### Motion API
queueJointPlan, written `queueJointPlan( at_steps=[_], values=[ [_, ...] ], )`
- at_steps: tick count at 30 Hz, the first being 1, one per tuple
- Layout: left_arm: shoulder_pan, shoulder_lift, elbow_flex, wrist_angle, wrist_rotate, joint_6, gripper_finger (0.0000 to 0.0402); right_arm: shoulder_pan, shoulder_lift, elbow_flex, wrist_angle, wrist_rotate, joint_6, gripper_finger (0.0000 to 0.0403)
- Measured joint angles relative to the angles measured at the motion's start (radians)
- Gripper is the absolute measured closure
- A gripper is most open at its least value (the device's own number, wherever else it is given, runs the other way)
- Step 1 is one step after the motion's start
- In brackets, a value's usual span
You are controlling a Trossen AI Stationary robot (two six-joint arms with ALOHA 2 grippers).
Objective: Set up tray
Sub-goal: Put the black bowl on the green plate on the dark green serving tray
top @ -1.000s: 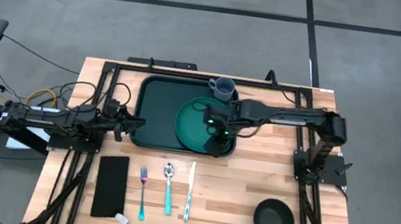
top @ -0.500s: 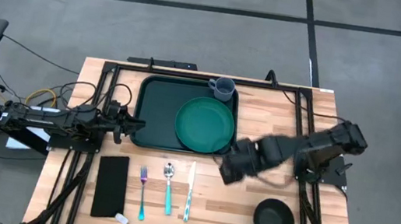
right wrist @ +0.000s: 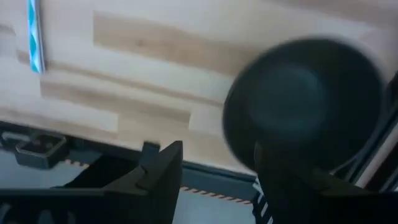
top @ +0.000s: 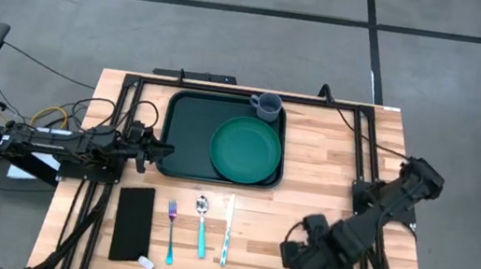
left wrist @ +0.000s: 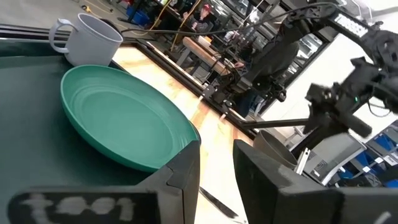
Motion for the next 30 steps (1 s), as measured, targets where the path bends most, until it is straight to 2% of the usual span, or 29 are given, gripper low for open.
queueJointPlan(
  at_steps=[5,11,17,26,30],
  values=[
    [0.0,0.0,0.0,0.0,0.001,-0.017,0.0317,0.024,0.101,0.0,0.102,-0.032,-0.07,0.0221],
    [0.0,0.0,0.0,0.0,0.005,-0.018,0.0317,0.023,0.215,0.0,0.112,-0.079,-0.134,0.0227],
    [0.0,0.0,0.0,-0.007,0.051,-0.038,0.0317,0.024,0.297,0.0,0.1,-0.118,-0.17,0.0232],
    [0.0,0.0,0.0,-0.009,0.073,-0.054,0.0317,0.037,0.32,0.0,0.015,-0.12,-0.163,0.0241],
    [0.0,0.0,0.0,-0.009,0.073,-0.054,0.0317,0.042,0.318,0.0,-0.012,-0.122,-0.171,0.0259]
  ],
)
